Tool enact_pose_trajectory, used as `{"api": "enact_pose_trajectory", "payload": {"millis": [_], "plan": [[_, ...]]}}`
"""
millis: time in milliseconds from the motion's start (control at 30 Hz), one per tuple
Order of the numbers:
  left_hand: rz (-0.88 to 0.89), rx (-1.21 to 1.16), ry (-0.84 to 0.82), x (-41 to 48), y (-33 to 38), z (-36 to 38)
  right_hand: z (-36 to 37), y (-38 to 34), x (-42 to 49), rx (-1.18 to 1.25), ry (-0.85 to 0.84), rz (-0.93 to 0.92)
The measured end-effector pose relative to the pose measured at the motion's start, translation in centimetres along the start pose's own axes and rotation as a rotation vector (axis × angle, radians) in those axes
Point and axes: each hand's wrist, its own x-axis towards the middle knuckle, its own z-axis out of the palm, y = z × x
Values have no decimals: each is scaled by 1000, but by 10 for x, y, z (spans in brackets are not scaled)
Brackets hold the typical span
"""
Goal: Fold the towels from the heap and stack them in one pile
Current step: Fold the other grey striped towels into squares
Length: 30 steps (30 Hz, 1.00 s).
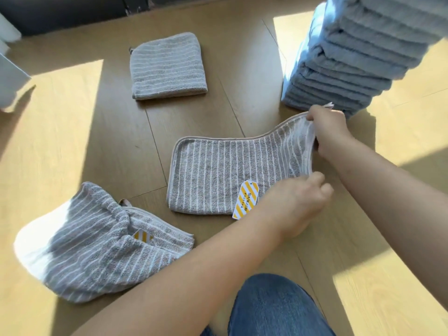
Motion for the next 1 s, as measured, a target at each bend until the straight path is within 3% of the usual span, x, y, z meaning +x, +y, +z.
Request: {"api": "enact_pose_trajectory", "payload": {"millis": [167,467,600,667,800,1000], "plan": [[-76,-125,272,-67,-51,15,68,-8,-34,-111,-260,-139],[-381,-173,157,-151,-107,58,166,34,-72,-221,-372,-229],[-520,-130,86,-161,-120,70,169,48,-83,-242,-528,-254],[-570,-119,128,-162,-121,72,156,56,-89,-256,-499,-341],[-709,-124,275,-157,-118,68,113,80,-94,-488,-226,-623],[-766,18,268,-142,-123,50,89,105,-95,-781,-212,-658]]}}
